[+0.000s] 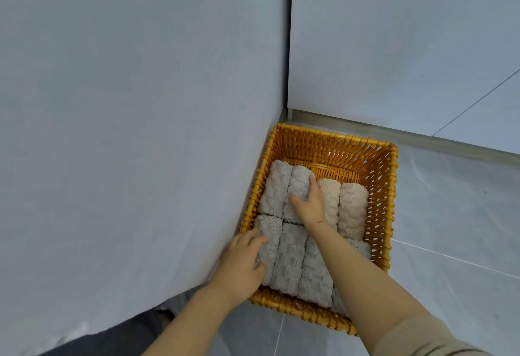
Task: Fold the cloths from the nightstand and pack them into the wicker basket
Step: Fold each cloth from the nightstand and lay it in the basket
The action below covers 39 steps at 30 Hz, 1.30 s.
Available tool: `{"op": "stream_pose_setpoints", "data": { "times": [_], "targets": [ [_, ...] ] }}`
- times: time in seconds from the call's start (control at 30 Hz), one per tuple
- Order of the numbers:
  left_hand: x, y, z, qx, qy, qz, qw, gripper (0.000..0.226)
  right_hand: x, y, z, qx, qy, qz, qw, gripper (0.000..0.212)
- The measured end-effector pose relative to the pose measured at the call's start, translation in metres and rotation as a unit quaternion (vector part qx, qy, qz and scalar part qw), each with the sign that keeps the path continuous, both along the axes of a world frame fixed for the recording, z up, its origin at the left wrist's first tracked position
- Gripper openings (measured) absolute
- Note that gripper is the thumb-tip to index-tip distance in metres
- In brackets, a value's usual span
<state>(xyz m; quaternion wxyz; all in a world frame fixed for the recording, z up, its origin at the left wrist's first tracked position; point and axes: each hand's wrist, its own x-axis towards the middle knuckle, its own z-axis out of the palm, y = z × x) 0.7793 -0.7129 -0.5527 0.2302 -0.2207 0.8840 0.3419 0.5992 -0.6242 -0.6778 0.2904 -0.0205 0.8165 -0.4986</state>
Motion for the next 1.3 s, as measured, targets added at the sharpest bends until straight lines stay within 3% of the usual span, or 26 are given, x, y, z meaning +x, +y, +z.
{"op": "stream_pose_setpoints", "data": {
  "times": [0.1, 0.2, 0.53, 0.7, 0.97, 1.3],
  "targets": [
    [0.001, 0.001, 0.004, 0.005, -0.004, -0.003, 1.0, 0.051, -0.002, 0.007, 0.004, 0.012, -0.013, 0.002, 1.0, 0.093],
    [0.0, 0.004, 0.014, 0.019, 0.015, 0.0, 1.0, 0.047, 0.009, 0.015, 0.024, 0.04, 0.035, -0.008, 0.999, 0.092],
    [0.004, 0.029, 0.097, 0.043, 0.136, 0.087, 0.986, 0.037, 0.073, 0.062, 0.161, -0.129, 0.03, -0.028, 0.991, 0.032],
    [0.034, 0.045, 0.156, 0.086, 0.225, 0.153, 0.958, 0.028, 0.102, 0.078, 0.234, -0.19, 0.05, -0.026, 0.98, 0.025],
    [0.129, 0.038, 0.245, 0.09, 0.352, 0.231, 0.903, 0.026, 0.175, 0.067, 0.341, -0.263, 0.113, 0.088, 0.954, 0.02],
    [0.251, -0.015, 0.297, 0.026, 0.47, 0.332, 0.817, 0.027, 0.269, -0.013, 0.41, -0.298, 0.129, 0.312, 0.893, 0.018]
  ]
}}
